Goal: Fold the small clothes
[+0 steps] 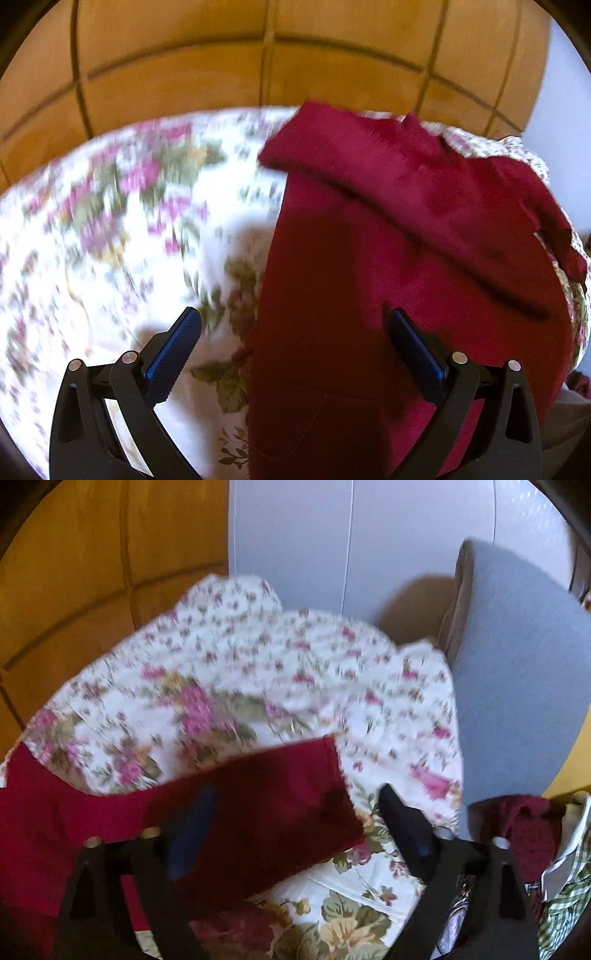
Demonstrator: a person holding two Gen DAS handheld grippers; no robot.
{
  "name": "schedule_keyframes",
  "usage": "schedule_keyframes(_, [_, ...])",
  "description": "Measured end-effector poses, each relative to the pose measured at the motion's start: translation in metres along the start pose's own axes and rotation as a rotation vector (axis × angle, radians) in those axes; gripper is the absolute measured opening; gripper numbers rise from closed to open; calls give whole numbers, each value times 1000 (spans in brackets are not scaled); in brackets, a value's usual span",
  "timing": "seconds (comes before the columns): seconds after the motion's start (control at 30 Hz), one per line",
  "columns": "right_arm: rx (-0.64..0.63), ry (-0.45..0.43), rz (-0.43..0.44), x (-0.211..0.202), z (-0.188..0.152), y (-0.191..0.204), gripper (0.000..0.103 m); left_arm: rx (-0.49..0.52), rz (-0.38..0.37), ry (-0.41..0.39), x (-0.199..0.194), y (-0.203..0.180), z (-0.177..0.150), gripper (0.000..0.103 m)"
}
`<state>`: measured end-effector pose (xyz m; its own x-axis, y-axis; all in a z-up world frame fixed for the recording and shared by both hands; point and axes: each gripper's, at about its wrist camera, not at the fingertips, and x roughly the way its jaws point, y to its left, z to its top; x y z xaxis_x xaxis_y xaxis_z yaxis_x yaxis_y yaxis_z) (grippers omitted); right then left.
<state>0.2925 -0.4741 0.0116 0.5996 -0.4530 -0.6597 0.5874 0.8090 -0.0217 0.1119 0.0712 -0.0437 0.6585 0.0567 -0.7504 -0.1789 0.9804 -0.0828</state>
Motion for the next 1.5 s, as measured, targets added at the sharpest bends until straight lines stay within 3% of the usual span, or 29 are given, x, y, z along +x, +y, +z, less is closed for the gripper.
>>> schedule_keyframes(0.1, [-33,-49,125,-37,-1,19,101,60,-7,-91,-24,-16,13,100])
schedule_keyframes(0.17, [-60,-43,203,-50,-5,32,101,88,-63,-121,-34,-31,22,100])
schedule_keyframes(0.3, [-134,54,368,-72,-35,77,101,184,-169,-134,-37,-74,33,100])
schedule_keyframes(0.37, [-173,100,410,-75,-50,96,101,248,-243,-130,-32,-100,34,100])
schedule_keyframes(0.5, [-363,178,397,-72,-93,141,101,421,-330,-86,-13,-155,27,100])
schedule_keyframes(0.63, [-555,162,289,-62,-130,169,101,598,-308,-121,1,-197,13,100])
schedule_keyframes(0.77, [-579,102,263,-65,-142,176,101,689,-252,-117,19,-213,3,98])
schedule_keyframes(0.87, [-504,151,292,-60,-142,169,101,659,-291,-78,32,-202,7,90])
schedule_keyframes(1.03, [-319,280,385,-40,-136,147,101,610,-337,-56,35,-196,16,40])
schedule_keyframes(1.1, [-326,273,385,-42,-137,147,101,588,-346,-49,33,-193,18,16])
schedule_keyframes(1.13, [-333,266,379,-43,-138,148,101,574,-356,-43,31,-190,19,11])
schedule_keyframes(1.27, [-342,245,364,-47,-142,148,101,473,-386,-26,21,-173,29,0])
schedule_keyframes(1.5, [-338,252,369,-43,-138,145,101,359,-396,-70,2,-136,52,0])
